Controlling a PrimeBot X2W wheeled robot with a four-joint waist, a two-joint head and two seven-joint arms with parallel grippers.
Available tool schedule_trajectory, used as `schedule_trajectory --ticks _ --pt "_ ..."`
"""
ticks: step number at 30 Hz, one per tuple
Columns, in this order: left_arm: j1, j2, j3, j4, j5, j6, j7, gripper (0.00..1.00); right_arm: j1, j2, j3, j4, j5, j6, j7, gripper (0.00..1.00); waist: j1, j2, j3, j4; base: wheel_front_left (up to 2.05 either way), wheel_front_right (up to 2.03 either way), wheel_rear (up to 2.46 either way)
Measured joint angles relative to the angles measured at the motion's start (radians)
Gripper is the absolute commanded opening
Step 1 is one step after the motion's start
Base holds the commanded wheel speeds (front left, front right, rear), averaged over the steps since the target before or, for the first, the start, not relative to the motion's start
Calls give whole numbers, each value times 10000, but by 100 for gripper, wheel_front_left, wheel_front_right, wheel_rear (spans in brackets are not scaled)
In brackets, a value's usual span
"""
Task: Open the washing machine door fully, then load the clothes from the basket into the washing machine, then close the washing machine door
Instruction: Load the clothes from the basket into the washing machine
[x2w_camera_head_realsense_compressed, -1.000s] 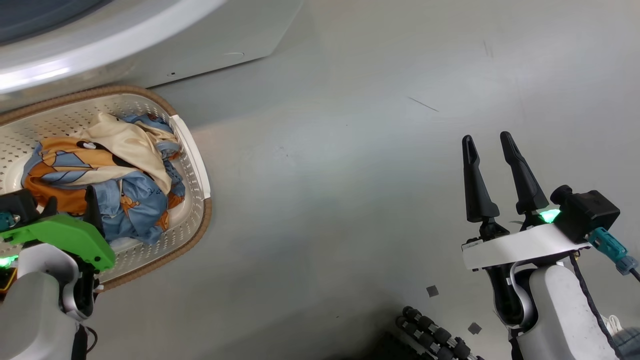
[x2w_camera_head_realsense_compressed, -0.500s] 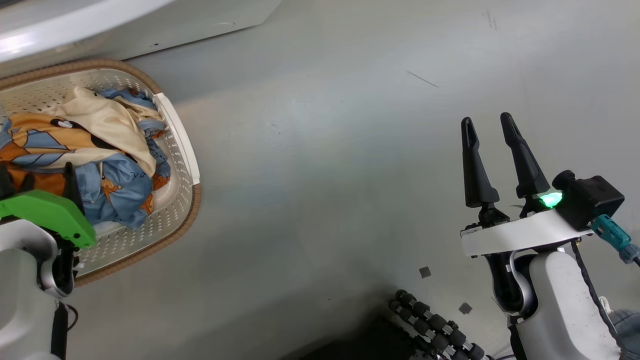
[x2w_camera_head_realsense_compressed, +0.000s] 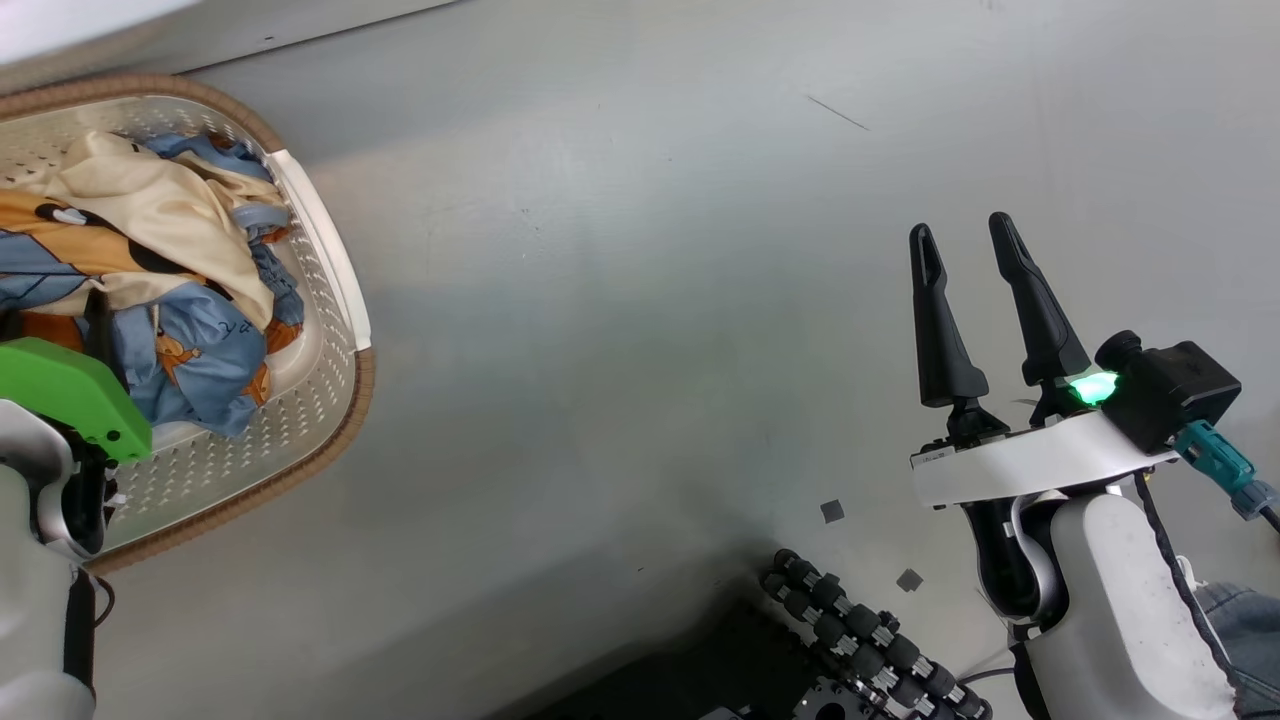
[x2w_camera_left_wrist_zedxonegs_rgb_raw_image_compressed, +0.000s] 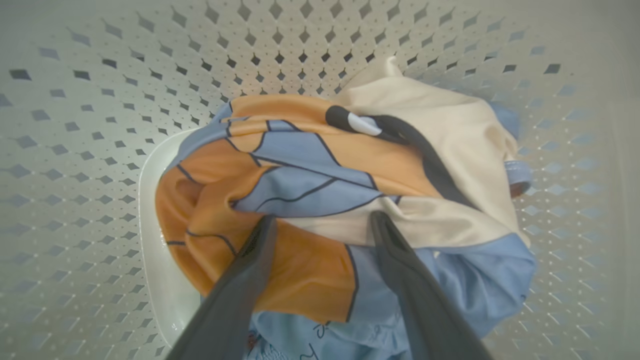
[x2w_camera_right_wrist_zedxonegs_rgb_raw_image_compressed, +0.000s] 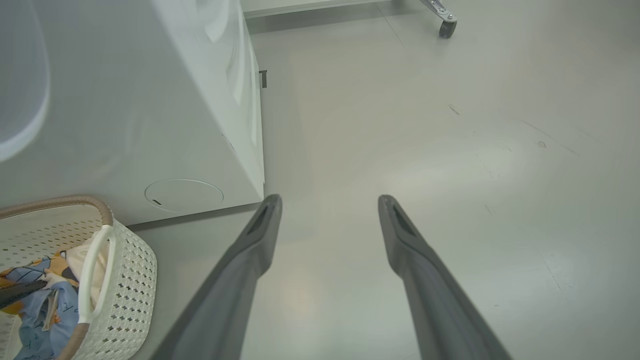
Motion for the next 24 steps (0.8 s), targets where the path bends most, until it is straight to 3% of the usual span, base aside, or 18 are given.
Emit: schedule_trajectory --ticks 24 --pt "-1104 418 -614 892 625 -4 667 100 -5 27 -84 -42 96 0 0 100 0 0 636 -225 0 0 0"
